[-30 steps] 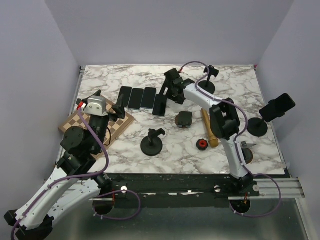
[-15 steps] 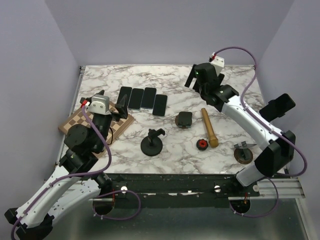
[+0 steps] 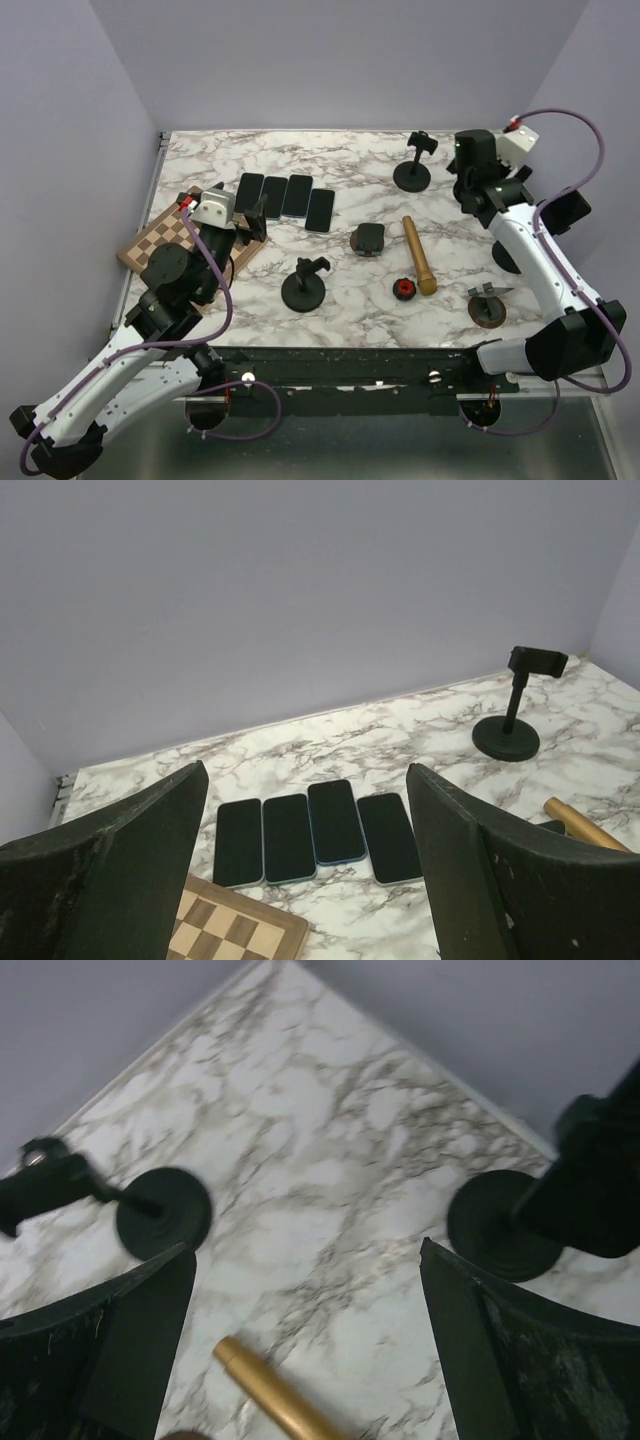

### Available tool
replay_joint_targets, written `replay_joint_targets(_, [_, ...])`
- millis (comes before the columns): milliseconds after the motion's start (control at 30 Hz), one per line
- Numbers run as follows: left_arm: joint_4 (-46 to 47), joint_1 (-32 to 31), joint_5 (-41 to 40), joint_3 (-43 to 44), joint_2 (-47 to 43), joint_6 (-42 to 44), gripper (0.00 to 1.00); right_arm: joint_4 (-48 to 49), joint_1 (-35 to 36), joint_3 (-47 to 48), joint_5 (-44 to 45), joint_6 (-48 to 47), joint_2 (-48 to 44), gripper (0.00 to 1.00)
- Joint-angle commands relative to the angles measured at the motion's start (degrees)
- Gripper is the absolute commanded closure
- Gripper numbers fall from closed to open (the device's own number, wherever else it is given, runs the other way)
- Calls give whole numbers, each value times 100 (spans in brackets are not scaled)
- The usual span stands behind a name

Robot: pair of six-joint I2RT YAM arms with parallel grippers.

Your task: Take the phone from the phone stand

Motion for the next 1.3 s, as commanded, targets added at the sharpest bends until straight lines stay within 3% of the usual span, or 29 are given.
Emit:
replay_joint_targets(0, [40, -103, 60, 85, -109, -42, 12, -652, -871, 55, 484, 424, -146, 0])
replay_joint_targets(267, [49, -319, 64, 69, 8, -56, 12, -1403, -2122, 358, 726, 1233, 318, 4])
replay_joint_targets(600, [110, -501, -9, 22, 323, -3, 12, -1465, -2802, 564, 741, 1431, 576, 6])
replay_joint_targets(1000, [108, -545, 25, 49, 668, 25, 12, -611, -3236, 221, 402, 806, 534, 6])
replay_joint_targets(1267, [92, -578, 50, 58, 661, 7, 12, -738, -3241, 439, 84, 411, 477, 3])
